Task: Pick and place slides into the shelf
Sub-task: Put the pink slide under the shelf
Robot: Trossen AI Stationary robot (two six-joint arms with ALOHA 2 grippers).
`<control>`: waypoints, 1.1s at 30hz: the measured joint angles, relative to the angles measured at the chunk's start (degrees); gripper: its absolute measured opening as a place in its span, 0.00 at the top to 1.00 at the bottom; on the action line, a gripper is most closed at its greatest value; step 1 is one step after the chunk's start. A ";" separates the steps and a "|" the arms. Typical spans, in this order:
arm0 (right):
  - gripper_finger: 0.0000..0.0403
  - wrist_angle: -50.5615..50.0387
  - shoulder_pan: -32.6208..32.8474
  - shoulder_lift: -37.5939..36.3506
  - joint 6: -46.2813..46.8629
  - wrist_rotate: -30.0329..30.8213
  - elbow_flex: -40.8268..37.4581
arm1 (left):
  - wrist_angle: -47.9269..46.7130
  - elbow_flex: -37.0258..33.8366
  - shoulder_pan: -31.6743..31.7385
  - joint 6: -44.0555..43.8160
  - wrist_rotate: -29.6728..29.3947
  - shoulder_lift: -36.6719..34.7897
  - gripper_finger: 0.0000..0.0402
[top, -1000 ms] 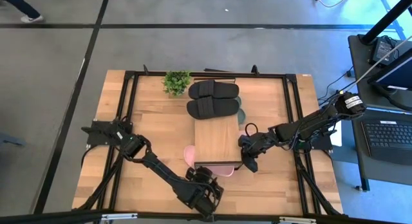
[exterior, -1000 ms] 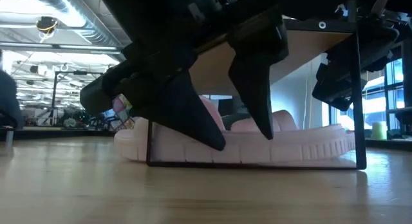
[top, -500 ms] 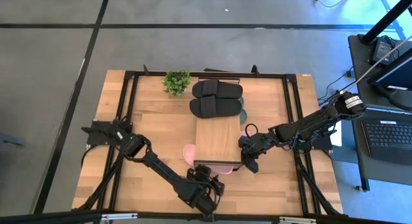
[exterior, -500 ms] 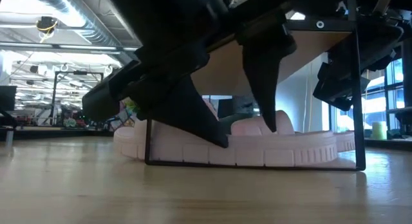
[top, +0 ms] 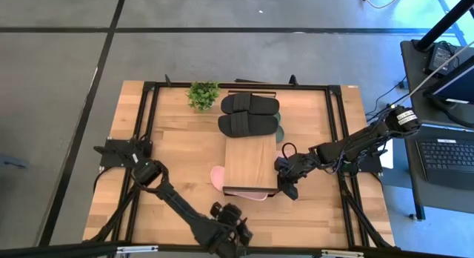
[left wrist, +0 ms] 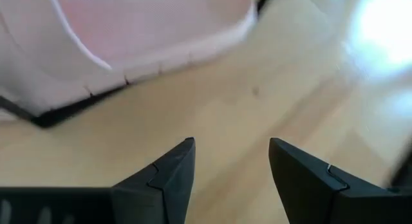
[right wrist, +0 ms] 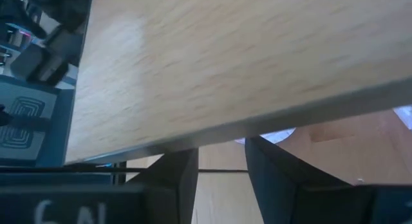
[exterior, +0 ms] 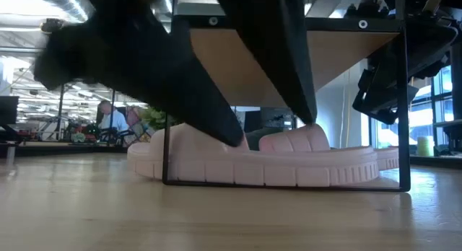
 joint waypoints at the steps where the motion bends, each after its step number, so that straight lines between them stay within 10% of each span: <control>1: 0.68 0.00 0.00 0.00 0.27 0.00 0.00 | -1.15 0.95 -0.53 0.54 1.33 0.00 0.53; 13: 0.68 -7.72 -0.81 -6.24 2.85 3.26 0.11 | -41.65 12.63 -10.31 -18.07 17.14 -0.11 0.53; 27: 0.68 -63.30 -8.68 -9.44 -3.78 10.89 15.10 | -40.64 5.35 -9.79 -4.99 31.45 -2.65 0.53; 33: 0.68 -71.82 -13.96 -8.97 -13.87 10.93 17.29 | -40.65 -3.02 -8.50 0.71 38.19 -3.36 0.53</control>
